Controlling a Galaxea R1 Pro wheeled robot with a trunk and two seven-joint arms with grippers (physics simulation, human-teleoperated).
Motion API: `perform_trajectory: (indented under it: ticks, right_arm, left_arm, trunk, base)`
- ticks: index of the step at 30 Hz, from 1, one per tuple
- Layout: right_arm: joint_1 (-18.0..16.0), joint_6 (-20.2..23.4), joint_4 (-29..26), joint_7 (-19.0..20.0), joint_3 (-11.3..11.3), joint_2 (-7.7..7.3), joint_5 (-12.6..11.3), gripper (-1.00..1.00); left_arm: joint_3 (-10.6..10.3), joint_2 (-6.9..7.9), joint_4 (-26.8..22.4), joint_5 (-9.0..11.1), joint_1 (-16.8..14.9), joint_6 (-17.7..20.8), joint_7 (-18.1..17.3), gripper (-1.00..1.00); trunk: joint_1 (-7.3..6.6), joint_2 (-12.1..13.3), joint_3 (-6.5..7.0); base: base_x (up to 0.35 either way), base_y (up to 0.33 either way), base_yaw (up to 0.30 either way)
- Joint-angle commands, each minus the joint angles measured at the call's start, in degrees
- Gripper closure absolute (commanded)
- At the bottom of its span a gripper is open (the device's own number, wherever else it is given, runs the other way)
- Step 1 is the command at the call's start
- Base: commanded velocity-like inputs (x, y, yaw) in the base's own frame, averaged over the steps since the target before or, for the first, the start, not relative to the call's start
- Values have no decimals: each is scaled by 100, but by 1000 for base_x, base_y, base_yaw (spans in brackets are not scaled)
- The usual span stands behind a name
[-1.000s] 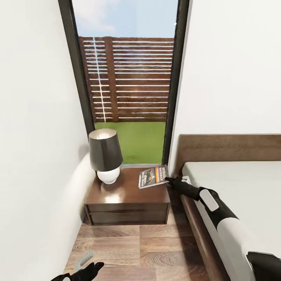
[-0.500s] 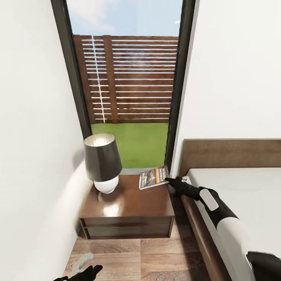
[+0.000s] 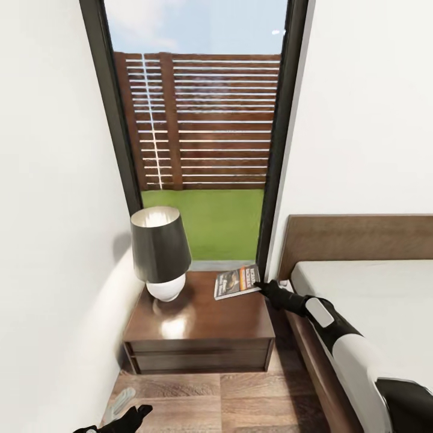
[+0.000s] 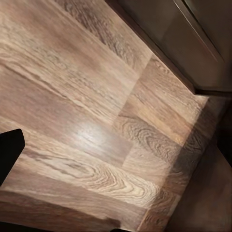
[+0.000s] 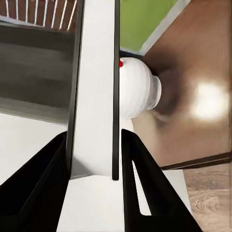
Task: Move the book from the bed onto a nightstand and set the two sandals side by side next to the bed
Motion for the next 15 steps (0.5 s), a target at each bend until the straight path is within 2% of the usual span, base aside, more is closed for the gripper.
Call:
perform_trajectory:
  ticks: [1,15]
  right_arm:
    - [-20,17,33,20,-33,3,-27,100]
    - [-80,-100,105,387,-16,4,9,100]
  left_arm:
    - [31,-5,-3,18,-3,44,-11,-100]
    - [91,5,3,10,-3,56,61,-100]
  trunk:
    - [22,-44,-24]
    - [329,-606,-275]
  base:
    - [2,2,0]
    - [0,0,0]
